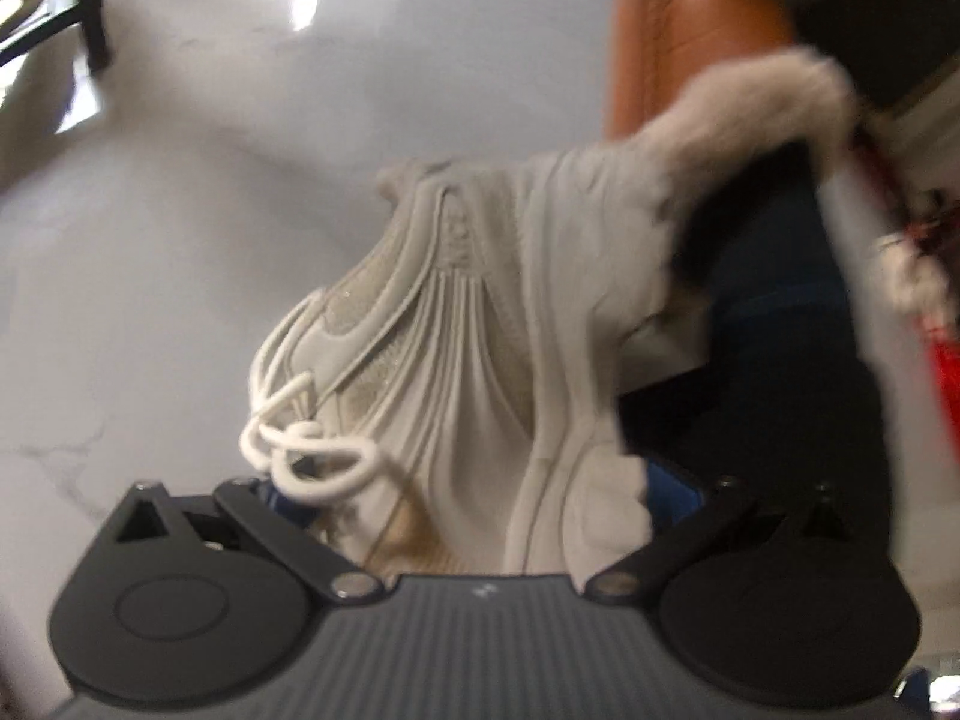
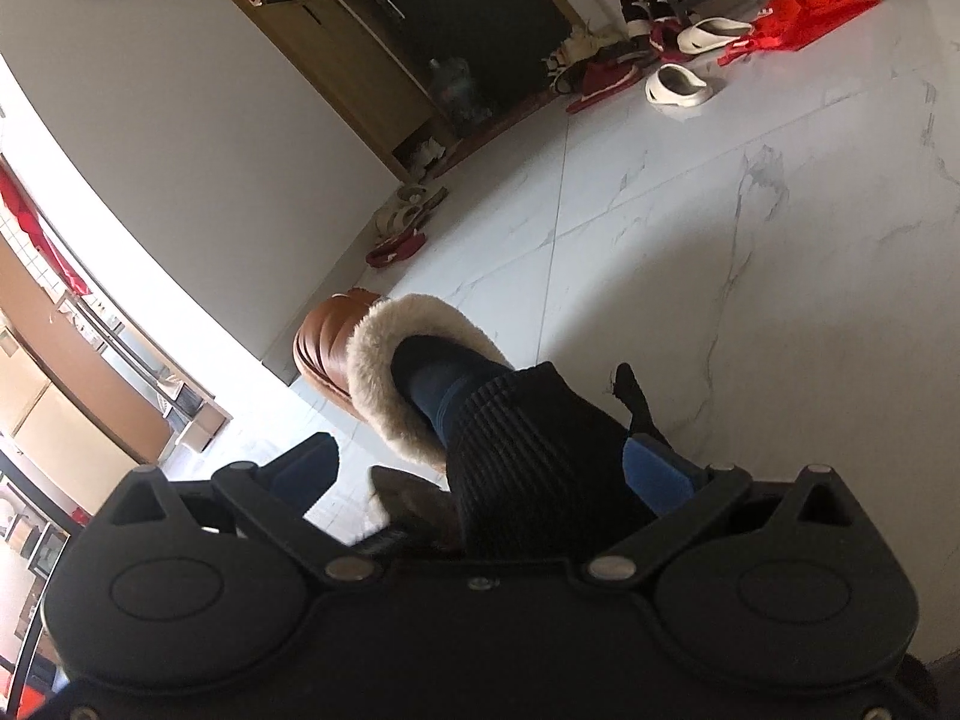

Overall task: Organize scattered shoes
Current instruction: 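Move the left gripper to the second white sneaker by the brown boot and grasp, then lift and carry the second white sneaker toward the rack with the left gripper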

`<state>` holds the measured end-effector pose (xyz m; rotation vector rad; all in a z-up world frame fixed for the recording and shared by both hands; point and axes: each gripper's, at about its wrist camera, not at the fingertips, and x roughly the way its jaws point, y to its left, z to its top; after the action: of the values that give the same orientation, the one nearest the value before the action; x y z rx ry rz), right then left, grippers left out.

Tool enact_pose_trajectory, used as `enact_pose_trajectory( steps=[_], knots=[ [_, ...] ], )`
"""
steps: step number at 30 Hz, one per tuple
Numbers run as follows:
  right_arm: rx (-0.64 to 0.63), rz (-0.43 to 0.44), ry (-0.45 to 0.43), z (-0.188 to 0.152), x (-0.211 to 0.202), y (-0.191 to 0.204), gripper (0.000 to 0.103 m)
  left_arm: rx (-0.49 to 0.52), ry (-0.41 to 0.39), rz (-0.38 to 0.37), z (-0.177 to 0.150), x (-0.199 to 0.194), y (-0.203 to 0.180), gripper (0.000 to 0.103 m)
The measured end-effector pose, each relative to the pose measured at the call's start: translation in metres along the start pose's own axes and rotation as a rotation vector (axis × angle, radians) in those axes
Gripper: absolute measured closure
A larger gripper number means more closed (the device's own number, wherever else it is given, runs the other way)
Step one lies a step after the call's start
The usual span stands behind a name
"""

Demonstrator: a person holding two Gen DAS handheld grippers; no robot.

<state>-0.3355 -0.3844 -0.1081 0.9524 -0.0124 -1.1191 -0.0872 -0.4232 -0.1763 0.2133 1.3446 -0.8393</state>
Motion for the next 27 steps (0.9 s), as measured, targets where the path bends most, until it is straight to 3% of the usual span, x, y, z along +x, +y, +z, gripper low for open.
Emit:
enact_pose_trajectory(
  steps=[2,4,5,8,15,21,27],
  knots=[
    [0.004,0.001,0.004,-0.001,-0.001,0.000,0.000,-0.063,0.023,-0.031,0.002,0.002,0.008,0.001],
    [0.002,0.003,0.005,-0.001,-0.001,0.000,0.000,-0.064,0.027,-0.050,0.002,0.001,0.011,0.004],
    [0.000,0.004,0.005,-0.002,0.000,0.000,0.000,-0.065,0.029,-0.059,0.001,0.000,0.013,0.011],
    [0.009,0.007,0.010,-0.002,0.000,0.000,0.000,-0.061,0.028,-0.086,-0.001,-0.005,0.020,0.015],
    [0.032,0.030,0.001,-0.005,0.003,-0.005,0.000,-0.100,-0.010,-0.086,-0.012,-0.030,0.038,0.020],
    [0.029,0.027,-0.014,-0.007,0.006,-0.004,0.000,-0.050,-0.121,-0.054,-0.029,-0.083,0.055,0.020],
    [-0.018,0.015,-0.021,-0.014,0.004,0.002,0.000,-0.152,-0.272,-0.094,-0.077,-0.182,0.118,0.020]
  ],
)
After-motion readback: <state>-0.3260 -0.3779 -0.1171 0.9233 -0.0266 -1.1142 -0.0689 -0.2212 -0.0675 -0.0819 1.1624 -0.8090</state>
